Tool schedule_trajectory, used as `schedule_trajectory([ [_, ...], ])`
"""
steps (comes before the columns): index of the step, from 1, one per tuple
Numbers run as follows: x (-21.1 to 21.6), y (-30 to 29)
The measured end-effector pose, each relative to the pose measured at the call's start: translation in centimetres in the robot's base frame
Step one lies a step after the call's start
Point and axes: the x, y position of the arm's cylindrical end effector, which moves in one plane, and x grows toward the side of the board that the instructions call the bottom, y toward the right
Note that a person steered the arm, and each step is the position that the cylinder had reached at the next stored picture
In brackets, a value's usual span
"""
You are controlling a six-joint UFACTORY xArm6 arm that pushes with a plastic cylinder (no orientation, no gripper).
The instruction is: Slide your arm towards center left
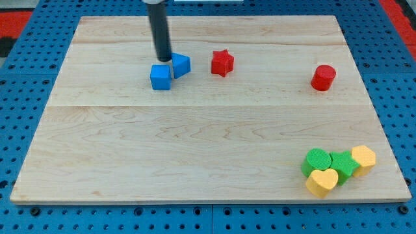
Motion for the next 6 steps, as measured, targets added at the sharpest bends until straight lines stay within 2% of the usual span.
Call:
schedule_trajectory([
  [1, 0.0, 4.3],
  [2, 0.2, 5.8],
  [3, 0.6, -0.5],
  [4, 2.8, -9.0],
  [5, 5.6, -13.6],
  [6, 6.2, -12.0],
])
